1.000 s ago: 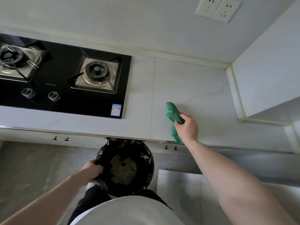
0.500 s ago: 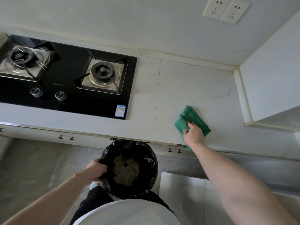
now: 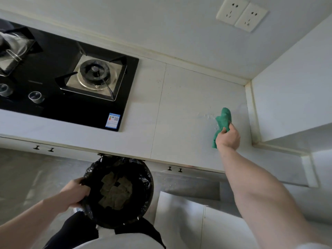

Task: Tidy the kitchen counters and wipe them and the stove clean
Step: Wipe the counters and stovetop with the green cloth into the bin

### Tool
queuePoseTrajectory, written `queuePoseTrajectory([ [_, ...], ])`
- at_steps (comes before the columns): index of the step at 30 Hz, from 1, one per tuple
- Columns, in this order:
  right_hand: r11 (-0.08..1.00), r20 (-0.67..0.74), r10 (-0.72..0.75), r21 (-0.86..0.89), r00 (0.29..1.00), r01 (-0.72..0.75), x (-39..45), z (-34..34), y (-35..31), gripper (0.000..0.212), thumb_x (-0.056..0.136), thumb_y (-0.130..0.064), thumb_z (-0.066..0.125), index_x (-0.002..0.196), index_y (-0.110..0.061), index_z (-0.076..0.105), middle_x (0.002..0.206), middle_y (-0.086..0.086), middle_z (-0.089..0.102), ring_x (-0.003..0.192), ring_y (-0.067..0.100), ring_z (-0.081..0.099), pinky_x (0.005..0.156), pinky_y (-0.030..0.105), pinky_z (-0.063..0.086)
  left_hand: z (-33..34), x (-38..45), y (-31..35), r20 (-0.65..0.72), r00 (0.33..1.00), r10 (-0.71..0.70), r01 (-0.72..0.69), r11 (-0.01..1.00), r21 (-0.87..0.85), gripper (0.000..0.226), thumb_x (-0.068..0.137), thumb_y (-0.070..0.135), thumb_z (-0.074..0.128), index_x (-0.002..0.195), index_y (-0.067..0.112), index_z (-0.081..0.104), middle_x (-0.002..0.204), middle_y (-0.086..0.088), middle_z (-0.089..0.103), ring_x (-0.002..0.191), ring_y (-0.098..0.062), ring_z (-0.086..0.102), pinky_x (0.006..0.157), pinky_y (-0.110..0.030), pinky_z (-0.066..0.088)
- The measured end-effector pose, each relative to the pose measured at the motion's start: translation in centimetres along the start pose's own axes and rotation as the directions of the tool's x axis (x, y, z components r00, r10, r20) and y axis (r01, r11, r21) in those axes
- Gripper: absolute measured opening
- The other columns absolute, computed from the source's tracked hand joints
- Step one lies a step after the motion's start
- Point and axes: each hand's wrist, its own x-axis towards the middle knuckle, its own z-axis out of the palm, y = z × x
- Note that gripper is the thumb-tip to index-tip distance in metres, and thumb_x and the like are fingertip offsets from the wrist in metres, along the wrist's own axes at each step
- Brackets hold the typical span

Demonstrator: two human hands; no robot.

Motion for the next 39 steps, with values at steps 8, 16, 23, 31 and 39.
queuePoseTrajectory([
  [8,0.982,0.177,0.189,-0.013,0.966,-0.189,1.7,4.0,0.0,0.030,0.100,-0.019,0.053,0.126,-0.011,0.066,0.123,0.016,0.069,0.118,0.037,0.061,0.097,0.037,0.049,1.0,0.3,-0.1,-0.065,0.998,-0.025,0.024,0.999,-0.025,0.031,0.075,-0.012,0.054,0.095,0.007,0.069,0.079,-0.031,0.070,0.069,-0.049,0.072,0.063,-0.065,0.060],
  [16,0.989,0.309,0.143,-0.001,0.940,-0.150,6.4,6.0,-3.8,0.041,0.100,-0.023,0.055,0.140,-0.015,0.058,0.133,0.011,0.064,0.126,0.035,0.057,0.106,0.035,0.045,1.6,-1.3,0.9,-0.073,0.996,-0.043,0.037,0.996,-0.081,0.032,0.079,-0.018,0.053,0.098,0.004,0.068,0.065,-0.017,0.062,0.050,-0.030,0.061,0.039,-0.033,0.053],
  [23,0.996,0.390,-0.062,-0.038,0.919,0.083,5.6,7.7,-6.2,0.037,0.100,-0.019,0.054,0.136,-0.015,0.061,0.134,0.012,0.064,0.127,0.035,0.056,0.105,0.033,0.043,1.2,-1.2,1.1,-0.078,0.995,-0.062,0.056,0.996,-0.074,0.031,0.079,-0.017,0.053,0.097,0.003,0.067,0.064,-0.017,0.060,0.049,-0.030,0.060,0.037,-0.034,0.053],
  [31,0.941,0.471,-0.291,-0.017,0.833,0.338,0.3,7.8,-8.3,0.041,0.095,-0.023,0.060,0.135,-0.026,0.064,0.152,-0.001,0.051,0.135,0.025,0.053,0.106,0.030,0.044,1.0,-0.8,0.9,-0.060,0.998,-0.036,0.033,0.998,-0.045,0.036,0.079,-0.014,0.052,0.102,0.009,0.069,0.071,-0.019,0.065,0.049,-0.032,0.064,0.041,-0.033,0.054],
  [39,0.857,0.542,-0.413,-0.040,0.732,0.513,-5.5,7.5,-9.4,0.042,0.094,-0.030,0.064,0.136,-0.026,0.064,0.152,-0.008,0.051,0.133,0.021,0.055,0.105,0.031,0.047,1.1,-0.7,1.0,-0.032,0.999,-0.026,0.025,0.999,-0.046,0.044,0.080,-0.010,0.051,0.112,0.015,0.068,0.080,-0.019,0.068,0.059,-0.034,0.070,0.043,-0.036,0.057],
])
